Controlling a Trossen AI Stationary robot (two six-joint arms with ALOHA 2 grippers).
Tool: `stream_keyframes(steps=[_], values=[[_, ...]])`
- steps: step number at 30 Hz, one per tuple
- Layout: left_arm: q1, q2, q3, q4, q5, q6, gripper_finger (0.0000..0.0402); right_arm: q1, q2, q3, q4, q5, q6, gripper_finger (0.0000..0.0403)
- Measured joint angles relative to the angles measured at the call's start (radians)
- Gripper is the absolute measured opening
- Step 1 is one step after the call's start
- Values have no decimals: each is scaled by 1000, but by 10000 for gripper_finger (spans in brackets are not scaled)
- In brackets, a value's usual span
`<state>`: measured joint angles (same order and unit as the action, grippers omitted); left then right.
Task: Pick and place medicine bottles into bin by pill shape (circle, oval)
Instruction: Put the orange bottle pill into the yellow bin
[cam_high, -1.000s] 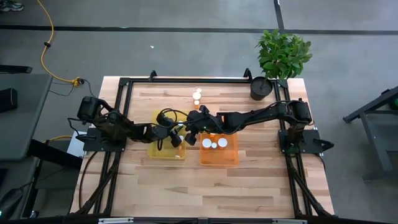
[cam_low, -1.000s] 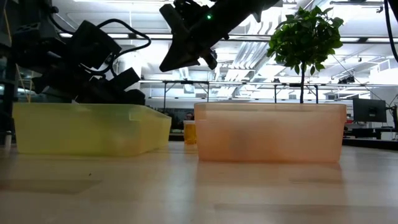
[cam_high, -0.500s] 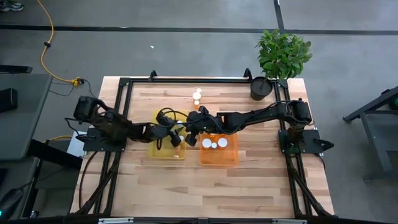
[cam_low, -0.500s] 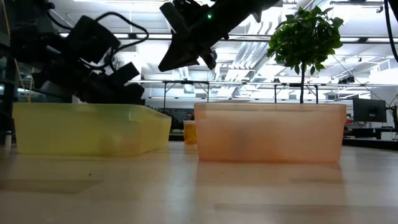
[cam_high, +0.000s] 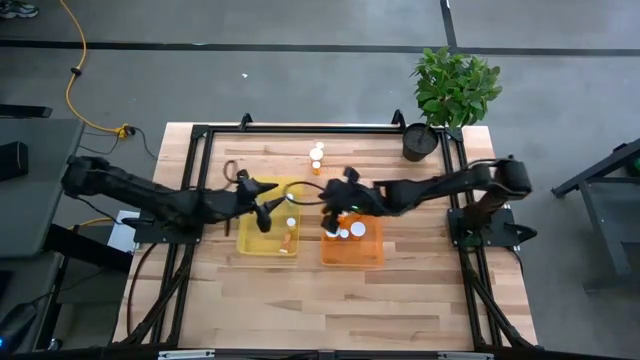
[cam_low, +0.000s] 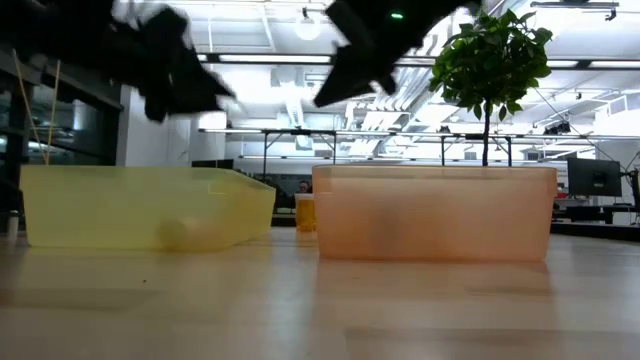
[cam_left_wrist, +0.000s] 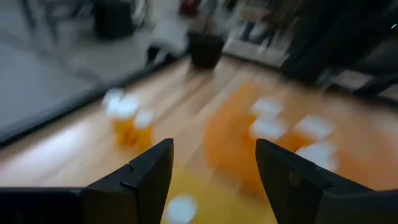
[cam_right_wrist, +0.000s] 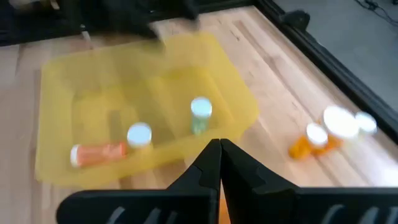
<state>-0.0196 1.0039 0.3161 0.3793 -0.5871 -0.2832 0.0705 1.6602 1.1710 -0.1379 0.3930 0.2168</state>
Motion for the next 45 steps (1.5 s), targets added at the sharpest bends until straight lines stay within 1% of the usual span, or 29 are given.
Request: stream_keyframes(steps=[2,4,6,8,11,13,16,37,43,45], values=[[-35,-64,-17,84,1,55,216,11,-62,-108,100,0,18,0],[-64,-103,-52,229,8,133,216,21,-117,-207,223,-2,35,0],[-73,-118,-88,383,44,190,216,31,-160,-295,355,-3,36,0],[-72,-122,-118,483,101,208,216,41,-192,-364,472,-7,31,0],[-63,-122,-144,517,191,209,216,47,-217,-435,620,-8,13,0],[-56,-121,-146,515,244,209,216,48,-224,-456,677,-10,-11,0],[-52,-122,-147,515,274,219,216,48,-226,-459,690,-9,-16,0],[-52,-122,-147,515,270,208,216,46,-224,-460,691,-10,-8,0],[-52,-122,-147,516,270,207,217,22,-201,-458,734,-21,73,0],[-52,-122,-147,515,270,206,217,1,-177,-433,714,-29,83,4]])
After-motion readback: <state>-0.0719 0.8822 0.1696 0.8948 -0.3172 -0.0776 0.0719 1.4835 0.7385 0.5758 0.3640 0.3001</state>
